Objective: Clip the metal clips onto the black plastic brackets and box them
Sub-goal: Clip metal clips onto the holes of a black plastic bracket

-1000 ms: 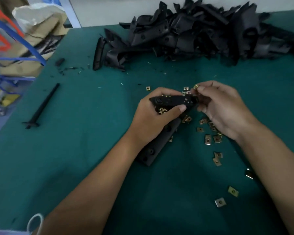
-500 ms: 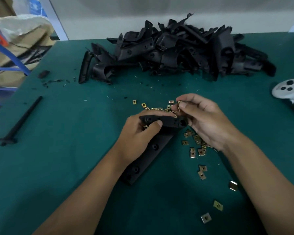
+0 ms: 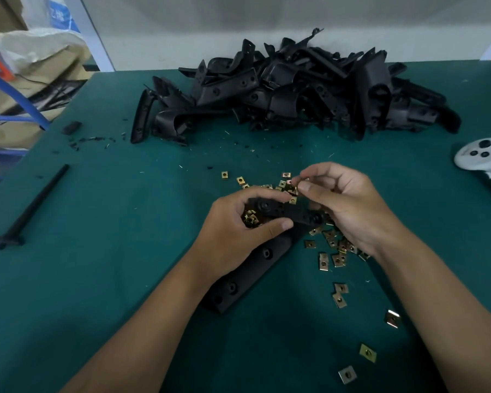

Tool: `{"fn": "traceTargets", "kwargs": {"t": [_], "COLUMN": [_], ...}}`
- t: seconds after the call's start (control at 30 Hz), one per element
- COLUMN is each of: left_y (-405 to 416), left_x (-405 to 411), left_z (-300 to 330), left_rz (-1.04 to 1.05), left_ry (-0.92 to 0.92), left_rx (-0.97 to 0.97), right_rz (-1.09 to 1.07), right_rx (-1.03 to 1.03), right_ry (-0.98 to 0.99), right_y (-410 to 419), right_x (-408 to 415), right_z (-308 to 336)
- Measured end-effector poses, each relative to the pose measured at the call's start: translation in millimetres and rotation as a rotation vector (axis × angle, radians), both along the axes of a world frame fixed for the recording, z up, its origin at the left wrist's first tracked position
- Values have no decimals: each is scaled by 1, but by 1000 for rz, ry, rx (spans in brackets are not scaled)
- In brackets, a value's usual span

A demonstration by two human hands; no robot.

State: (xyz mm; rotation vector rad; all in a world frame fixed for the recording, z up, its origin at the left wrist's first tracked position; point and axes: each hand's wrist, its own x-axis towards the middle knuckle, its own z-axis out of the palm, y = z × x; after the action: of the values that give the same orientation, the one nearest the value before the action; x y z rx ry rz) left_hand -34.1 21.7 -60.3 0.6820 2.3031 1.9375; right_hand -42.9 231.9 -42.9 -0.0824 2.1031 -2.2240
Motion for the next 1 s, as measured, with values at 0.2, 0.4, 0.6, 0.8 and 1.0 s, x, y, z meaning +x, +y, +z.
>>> {"fn": "traceTargets", "kwargs": {"t": [0.2,0.4,0.6,0.8,1.0], "left_y": [1,1,2,2,2], "left_x": [-1,-2,-1,-1,-3], "left_z": [-2,-3,-2,0,-1], "left_rz": [24,30,30,49,120], "left_ry": [11,16,3,-38,-78], "left_rx": [22,33,32,85,115], "right_rz": [62,120,204,-37,-188], "right_rx": [65,169,166,118,-52], "right_ry": [27,71,-38,7,-17], "right_y": [2,2,10,12,12], "right_x": [-1,3,2,-2,-4], "right_z": [-2,3,7,5,7]}}
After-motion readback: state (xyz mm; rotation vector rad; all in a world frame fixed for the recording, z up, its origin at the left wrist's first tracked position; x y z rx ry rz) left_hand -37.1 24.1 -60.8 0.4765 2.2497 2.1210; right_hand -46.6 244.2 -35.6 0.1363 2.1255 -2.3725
